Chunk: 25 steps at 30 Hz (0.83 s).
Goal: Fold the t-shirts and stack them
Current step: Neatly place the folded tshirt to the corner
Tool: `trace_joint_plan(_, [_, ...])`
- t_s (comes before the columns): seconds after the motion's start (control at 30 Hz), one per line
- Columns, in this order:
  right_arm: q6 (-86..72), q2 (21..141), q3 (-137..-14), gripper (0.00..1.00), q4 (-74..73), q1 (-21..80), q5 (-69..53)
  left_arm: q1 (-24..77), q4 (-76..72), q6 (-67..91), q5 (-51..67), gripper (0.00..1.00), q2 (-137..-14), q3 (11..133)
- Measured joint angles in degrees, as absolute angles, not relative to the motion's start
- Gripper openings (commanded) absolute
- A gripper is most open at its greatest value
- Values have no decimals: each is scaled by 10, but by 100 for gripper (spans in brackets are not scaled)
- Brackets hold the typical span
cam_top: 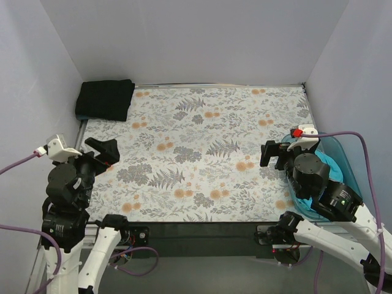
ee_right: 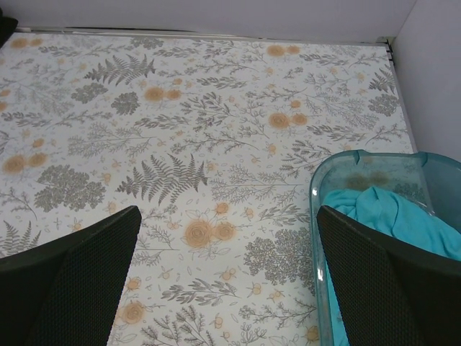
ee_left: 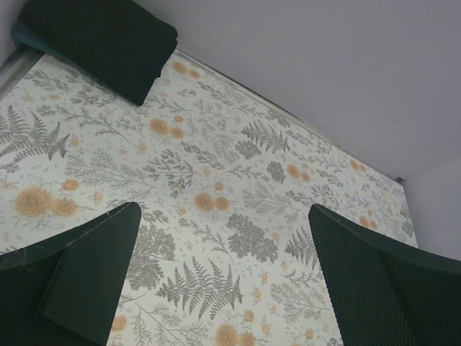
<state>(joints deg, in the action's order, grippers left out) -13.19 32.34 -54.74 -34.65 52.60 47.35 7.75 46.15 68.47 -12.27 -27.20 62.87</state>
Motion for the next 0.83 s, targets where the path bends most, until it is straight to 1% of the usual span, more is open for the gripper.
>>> trace_joint_plan(0.13, [-129,329,-545,98,-346,526,483,80,455,685,-155,98,-218,576])
trace_joint_plan(0.3, [-122,336,-544,98,-346,526,488,80,426,687,-174,98,-165,503])
trace_joint_plan(0.53, [-118,314,-521,98,-343,526,494,81,369,700,-212,98,-90,425])
trace_joint_plan(0.83, [-117,306,-507,98,-335,526,492,81,325,703,-220,98,-98,408])
